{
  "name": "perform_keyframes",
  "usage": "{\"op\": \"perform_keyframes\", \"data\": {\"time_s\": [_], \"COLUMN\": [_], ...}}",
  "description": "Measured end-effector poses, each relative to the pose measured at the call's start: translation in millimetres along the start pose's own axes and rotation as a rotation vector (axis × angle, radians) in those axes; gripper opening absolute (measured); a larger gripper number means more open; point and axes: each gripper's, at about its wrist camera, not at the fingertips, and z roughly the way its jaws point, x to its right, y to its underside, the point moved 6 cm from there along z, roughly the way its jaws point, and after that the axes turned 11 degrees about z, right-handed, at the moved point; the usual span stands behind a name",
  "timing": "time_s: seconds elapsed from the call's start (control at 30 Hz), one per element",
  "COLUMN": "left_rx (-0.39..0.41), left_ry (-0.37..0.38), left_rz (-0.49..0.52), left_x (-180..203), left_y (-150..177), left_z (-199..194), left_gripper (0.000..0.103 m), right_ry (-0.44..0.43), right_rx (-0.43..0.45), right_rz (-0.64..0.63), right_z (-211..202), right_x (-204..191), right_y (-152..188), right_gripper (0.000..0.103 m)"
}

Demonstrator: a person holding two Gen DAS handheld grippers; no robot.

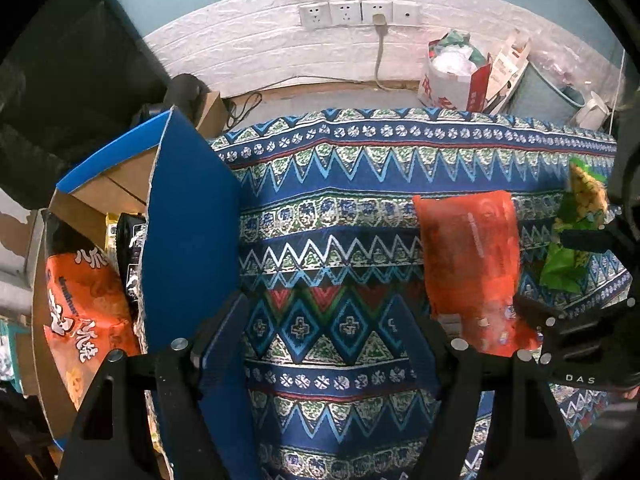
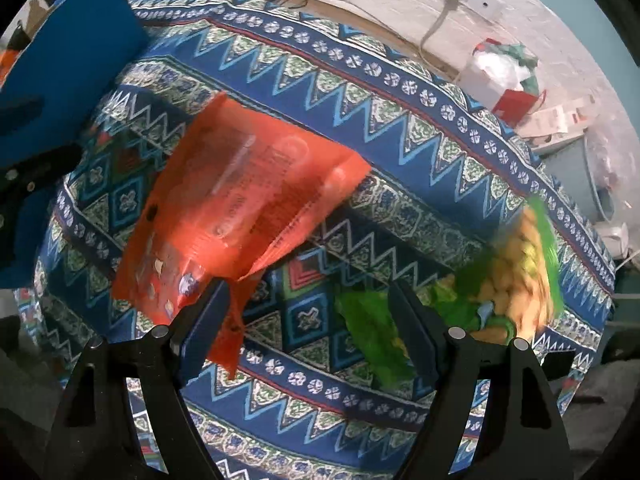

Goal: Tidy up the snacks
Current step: 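Move both open tools toward the red bag and green bag on the cloth, then grasp the red snack bag with left tool while right tool grasps green peanut bag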

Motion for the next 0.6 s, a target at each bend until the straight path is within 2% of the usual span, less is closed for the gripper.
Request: {"op": "perform_keyframes", "data": {"time_s": [0.17, 0.33, 0.6], "left_rx": [0.014, 0.009, 0.001], "left_ry": [0.031, 0.082, 0.147], "left_rz": [-0.002, -0.020, -0.030], "left_x": [10.3, 25.6, 56.0], "left_y": [-3.8, -12.3, -28.6], "left_z": [-3.0, 0.3, 12.3], "left_gripper": [0.081, 0.081, 0.087], "right_ry": [-0.015, -0.018, -0.034], "right_rx": [0.066, 0.130, 0.110], "right_rz": [0.100, 0.253, 0.405], "right_z": [-28.1, -51.1, -32.0], "right_x": [15.9, 49.9, 88.5], "right_y": [6.1, 12.1, 6.0], "right_gripper": [0.080, 0.081, 0.081]}}
